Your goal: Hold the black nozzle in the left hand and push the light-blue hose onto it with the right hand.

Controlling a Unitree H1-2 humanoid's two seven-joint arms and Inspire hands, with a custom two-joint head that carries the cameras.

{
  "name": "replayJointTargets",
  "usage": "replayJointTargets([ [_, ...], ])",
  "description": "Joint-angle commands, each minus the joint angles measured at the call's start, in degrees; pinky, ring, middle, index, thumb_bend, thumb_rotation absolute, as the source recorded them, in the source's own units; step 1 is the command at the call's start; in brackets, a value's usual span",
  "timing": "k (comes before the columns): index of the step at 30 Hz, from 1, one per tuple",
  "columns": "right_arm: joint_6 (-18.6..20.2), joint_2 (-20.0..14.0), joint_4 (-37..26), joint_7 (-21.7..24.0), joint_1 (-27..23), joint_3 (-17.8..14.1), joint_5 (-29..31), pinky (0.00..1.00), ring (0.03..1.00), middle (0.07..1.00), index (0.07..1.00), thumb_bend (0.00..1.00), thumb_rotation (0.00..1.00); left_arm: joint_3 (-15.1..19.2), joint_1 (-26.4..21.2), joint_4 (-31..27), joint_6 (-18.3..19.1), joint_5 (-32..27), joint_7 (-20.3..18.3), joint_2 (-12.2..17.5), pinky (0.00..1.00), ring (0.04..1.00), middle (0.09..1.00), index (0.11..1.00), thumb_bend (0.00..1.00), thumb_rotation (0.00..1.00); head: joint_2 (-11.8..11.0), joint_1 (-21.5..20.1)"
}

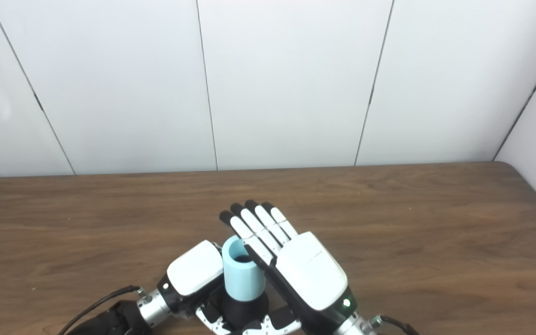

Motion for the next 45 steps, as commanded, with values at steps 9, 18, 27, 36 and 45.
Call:
replayJointTargets([
  [9,-1.26,2.02,0.44,-6.84,-0.71,-3.13,8.21,0.98,0.999,1.000,0.976,0.79,0.80,-0.61,5.60,4.88,0.89,1.53,-5.87,-1.31,0.17,0.222,0.472,0.481,0.52,0.00,0.02,0.10],
  [18,1.32,5.01,12.43,-11.98,-0.49,-12.66,27.57,0.90,0.958,0.966,0.934,0.67,0.87,1.30,5.78,5.60,1.30,2.56,-4.53,-1.59,0.19,0.239,0.473,0.482,0.52,0.00,-0.09,0.46],
  [27,3.77,4.55,20.03,-11.38,0.37,-15.36,34.82,0.87,0.929,0.945,0.899,0.61,0.85,4.81,6.39,4.48,5.02,2.40,-7.68,-1.17,0.32,0.397,0.466,0.512,0.52,0.00,0.16,0.36],
  [36,5.41,3.82,22.39,-11.39,-0.12,-15.50,35.90,0.89,0.935,0.941,0.904,0.62,0.83,10.27,7.91,-1.86,19.16,3.12,-21.30,-1.41,0.59,0.690,0.715,0.688,0.86,0.00,0.23,0.62],
  [45,6.29,3.62,23.02,-11.23,-0.36,-15.40,36.65,0.90,0.941,0.950,0.917,0.60,0.84,16.54,8.31,-8.29,30.18,2.49,-30.46,1.12,0.81,0.877,0.863,0.849,1.00,0.10,0.10,0.50],
])
